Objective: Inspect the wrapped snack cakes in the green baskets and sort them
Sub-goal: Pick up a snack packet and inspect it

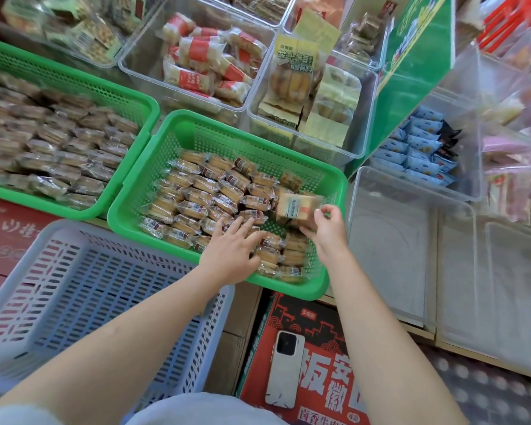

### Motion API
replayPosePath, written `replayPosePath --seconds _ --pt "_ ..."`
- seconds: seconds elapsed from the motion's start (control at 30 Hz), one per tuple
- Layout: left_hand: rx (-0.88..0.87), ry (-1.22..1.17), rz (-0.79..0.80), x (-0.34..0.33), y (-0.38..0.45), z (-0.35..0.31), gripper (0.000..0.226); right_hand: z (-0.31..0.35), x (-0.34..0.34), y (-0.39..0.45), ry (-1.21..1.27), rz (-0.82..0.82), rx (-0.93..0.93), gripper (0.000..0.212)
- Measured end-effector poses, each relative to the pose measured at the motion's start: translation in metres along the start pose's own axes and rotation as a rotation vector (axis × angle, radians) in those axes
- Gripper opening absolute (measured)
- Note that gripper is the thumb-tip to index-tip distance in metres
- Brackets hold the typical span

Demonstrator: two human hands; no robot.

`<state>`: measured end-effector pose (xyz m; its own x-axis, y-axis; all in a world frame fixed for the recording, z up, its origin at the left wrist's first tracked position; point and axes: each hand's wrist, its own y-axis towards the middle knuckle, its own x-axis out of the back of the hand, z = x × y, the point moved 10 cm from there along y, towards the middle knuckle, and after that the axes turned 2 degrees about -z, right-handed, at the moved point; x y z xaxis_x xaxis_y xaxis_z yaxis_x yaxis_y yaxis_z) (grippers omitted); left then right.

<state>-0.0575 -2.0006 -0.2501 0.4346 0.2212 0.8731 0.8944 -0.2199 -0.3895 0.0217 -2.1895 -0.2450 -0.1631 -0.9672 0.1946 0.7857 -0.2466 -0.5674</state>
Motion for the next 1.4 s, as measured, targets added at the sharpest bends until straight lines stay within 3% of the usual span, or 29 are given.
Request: replayPosePath --seconds 0.2,0.33,0.43,0.53,0.63,0.87,1.03,1.1,1.3,1.4 --pt "0.005 -0.003 -0.011 -0.001 0.002 0.001 0.059 0.008 0.022 -0.028 0.463 -0.013 -0.081 0.009" --pt "-0.016 -0.091 -0.108 0.01 -0.002 -0.001 0.056 0.007 0.036 -0.059 0.403 -0.013 -0.045 0.009" --pt "0.075 -0.604 -0.278 0.037 -0.015 -0.001 0.041 0.001 0.035 -0.081 0.294 0.014 -0.038 0.011" --pt "0.307 -1.434 -0.158 0.034 -0.034 -0.009 0.031 -0.001 0.026 -0.101 0.17 0.07 -0.014 0.01" --pt "0.312 -1.778 -0.05 0.038 -0.055 -0.023 0.027 -0.002 0.015 -0.12 0.014 0.134 0.037 0.009" --pt "0.149 -1.977 -0.016 0.057 -0.107 -0.026 0.013 0.02 0.016 -0.174 -0.136 0.167 0.248 0.012" --pt "0.128 -2.029 0.0 0.054 -0.132 -0.028 0.034 0.033 0.014 -0.215 -0.096 0.196 0.333 0.01" --pt "0.088 -2.082 0.027 0.054 -0.142 -0.033 0.038 0.035 0.017 -0.226 -0.041 0.202 0.341 0.008" --pt "0.028 -2.072 0.054 0.058 -0.166 -0.039 0.008 0.032 0.031 -0.247 0.145 0.23 0.243 0.007" --pt "0.0 -2.013 -0.026 0.065 -0.174 -0.038 0.021 0.026 0.032 -0.257 0.218 0.271 0.191 0.003"
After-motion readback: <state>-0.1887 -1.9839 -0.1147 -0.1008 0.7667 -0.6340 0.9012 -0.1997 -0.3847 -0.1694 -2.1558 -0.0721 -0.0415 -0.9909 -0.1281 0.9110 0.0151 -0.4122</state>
